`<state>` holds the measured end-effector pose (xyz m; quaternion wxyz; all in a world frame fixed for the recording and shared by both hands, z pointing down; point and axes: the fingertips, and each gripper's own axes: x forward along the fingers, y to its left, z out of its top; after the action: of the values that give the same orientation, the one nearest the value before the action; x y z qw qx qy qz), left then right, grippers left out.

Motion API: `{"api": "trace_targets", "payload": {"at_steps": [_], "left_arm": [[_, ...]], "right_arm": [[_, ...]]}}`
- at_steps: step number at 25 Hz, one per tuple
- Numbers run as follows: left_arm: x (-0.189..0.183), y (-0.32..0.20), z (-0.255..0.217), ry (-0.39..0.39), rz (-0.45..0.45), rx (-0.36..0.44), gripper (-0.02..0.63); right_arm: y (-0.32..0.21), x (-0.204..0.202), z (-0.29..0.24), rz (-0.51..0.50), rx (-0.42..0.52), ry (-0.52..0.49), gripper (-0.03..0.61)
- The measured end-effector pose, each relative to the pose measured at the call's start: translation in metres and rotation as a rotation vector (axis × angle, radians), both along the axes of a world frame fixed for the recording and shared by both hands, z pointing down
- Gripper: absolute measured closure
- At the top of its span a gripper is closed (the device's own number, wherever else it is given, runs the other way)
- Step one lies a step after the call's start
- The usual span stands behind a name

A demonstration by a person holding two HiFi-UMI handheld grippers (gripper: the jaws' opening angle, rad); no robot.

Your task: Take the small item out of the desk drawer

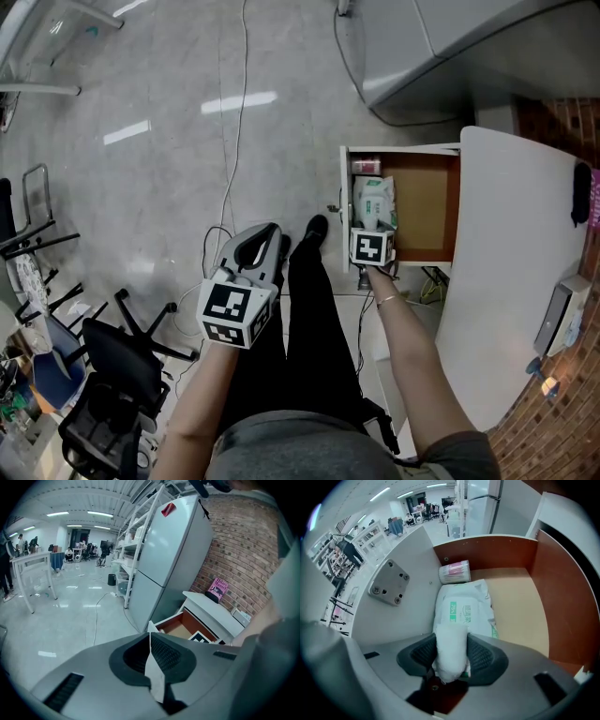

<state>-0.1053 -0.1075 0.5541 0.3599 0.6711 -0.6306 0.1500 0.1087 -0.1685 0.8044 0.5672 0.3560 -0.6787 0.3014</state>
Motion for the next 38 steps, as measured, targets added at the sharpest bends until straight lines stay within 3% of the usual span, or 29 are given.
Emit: {"api": "trace_targets", "payload": {"at_steps": [9,38], "left_arm": [[0.004,-0.005,-0.006,0.000,0.027,0.020,0.589],[0.027,-0.014,-0.032,0.006,0.184,0.103,0.589]], "right_arm": [[0.001,-0.003,-0.016,-0.034,0.040,-0.015,0.393],[0.036,0.006,-0.112,0.211,0.184,-0.206,0.393]]}}
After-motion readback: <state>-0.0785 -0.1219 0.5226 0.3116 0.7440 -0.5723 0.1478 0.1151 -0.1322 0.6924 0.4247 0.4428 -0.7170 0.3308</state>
